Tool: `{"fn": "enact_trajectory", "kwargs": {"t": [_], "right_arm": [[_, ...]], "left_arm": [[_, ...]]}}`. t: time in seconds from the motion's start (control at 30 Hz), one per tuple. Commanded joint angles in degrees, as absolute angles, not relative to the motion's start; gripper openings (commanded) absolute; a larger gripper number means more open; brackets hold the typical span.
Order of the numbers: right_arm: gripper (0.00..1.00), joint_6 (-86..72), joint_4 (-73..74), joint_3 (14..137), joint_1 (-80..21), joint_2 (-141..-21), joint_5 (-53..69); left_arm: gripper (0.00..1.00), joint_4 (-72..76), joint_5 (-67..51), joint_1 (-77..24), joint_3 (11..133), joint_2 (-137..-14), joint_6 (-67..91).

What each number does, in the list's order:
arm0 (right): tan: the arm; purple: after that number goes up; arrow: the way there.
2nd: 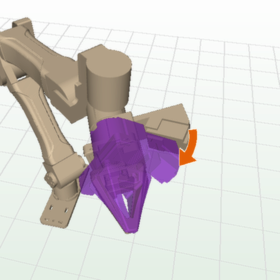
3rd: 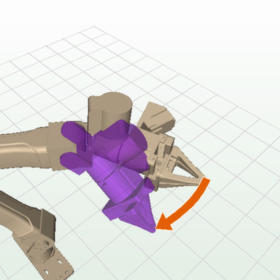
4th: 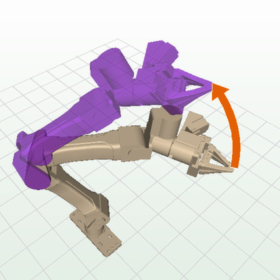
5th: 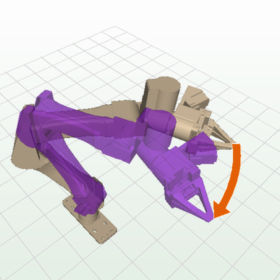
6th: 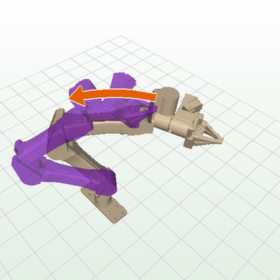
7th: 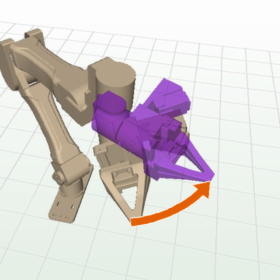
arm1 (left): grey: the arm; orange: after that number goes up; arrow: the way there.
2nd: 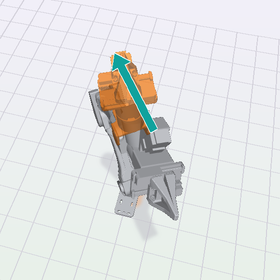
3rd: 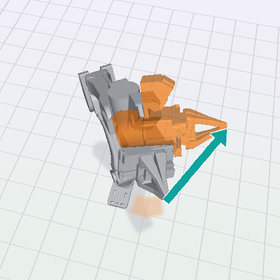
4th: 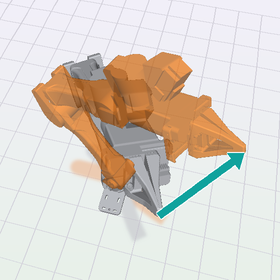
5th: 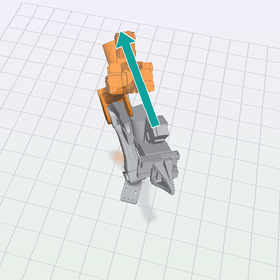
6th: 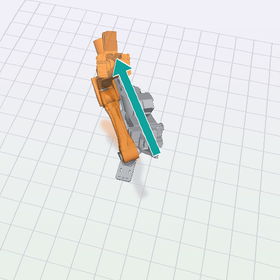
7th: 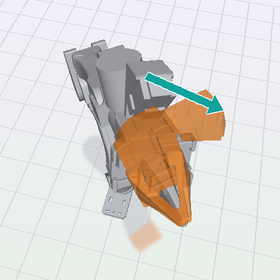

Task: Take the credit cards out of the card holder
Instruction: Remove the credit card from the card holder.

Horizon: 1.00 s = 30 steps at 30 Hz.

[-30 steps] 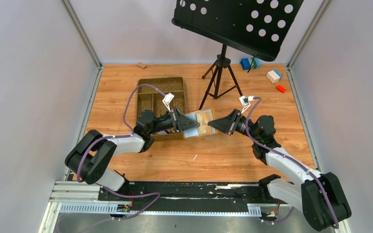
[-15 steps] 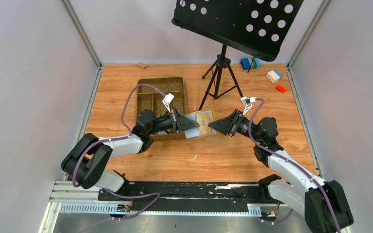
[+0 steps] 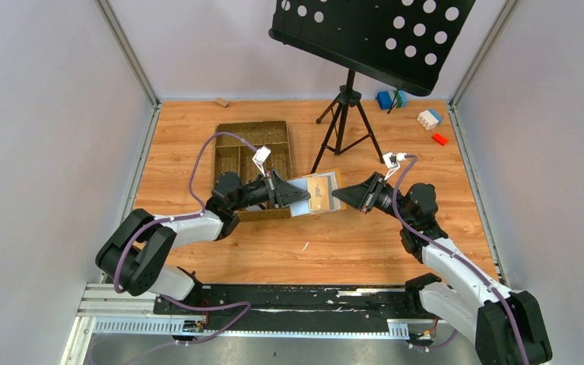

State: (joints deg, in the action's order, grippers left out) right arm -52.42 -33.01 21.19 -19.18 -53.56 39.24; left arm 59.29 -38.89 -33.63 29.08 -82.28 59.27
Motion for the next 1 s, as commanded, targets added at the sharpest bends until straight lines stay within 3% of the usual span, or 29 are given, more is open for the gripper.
{"fn": "enact_trajectory", "kwargs": {"t": [0.0,0.13,0.27,0.37,0.5,0.8,0.97], "right_arm": [[0.04,-53.1,-34.8,20.2,-17.6,-51.5,38.8],[0.08,-53.9,-36.8,20.1,-17.5,-52.8,40.1],[0.38,-55.6,-41.7,19.7,-17.5,-56.5,42.3],[0.43,-56.2,-44.3,19.4,-17.6,-58.5,43.5],[0.35,-55.7,-43.6,19.7,-17.8,-58.9,43.3],[0.06,-53.6,-38.4,20.8,-17.8,-57.8,42.0],[0.00,-54.7,-40.0,20.7,-17.8,-57.5,42.9]], "left_arm": [[0.00,61.8,-38.4,-33.2,28.8,-81.7,59.0],[0.00,64.8,-39.5,-33.2,29.1,-83.2,60.8],[0.00,67.2,-40.2,-33.3,29.1,-83.9,62.3],[0.00,66.7,-40.2,-33.2,29.1,-83.7,62.3],[0.00,66.6,-40.3,-33.2,29.1,-83.5,62.4],[0.00,62.4,-39.6,-33.3,29.5,-82.6,60.5],[0.29,60.5,-39.5,-33.3,29.7,-82.8,59.6]]}}
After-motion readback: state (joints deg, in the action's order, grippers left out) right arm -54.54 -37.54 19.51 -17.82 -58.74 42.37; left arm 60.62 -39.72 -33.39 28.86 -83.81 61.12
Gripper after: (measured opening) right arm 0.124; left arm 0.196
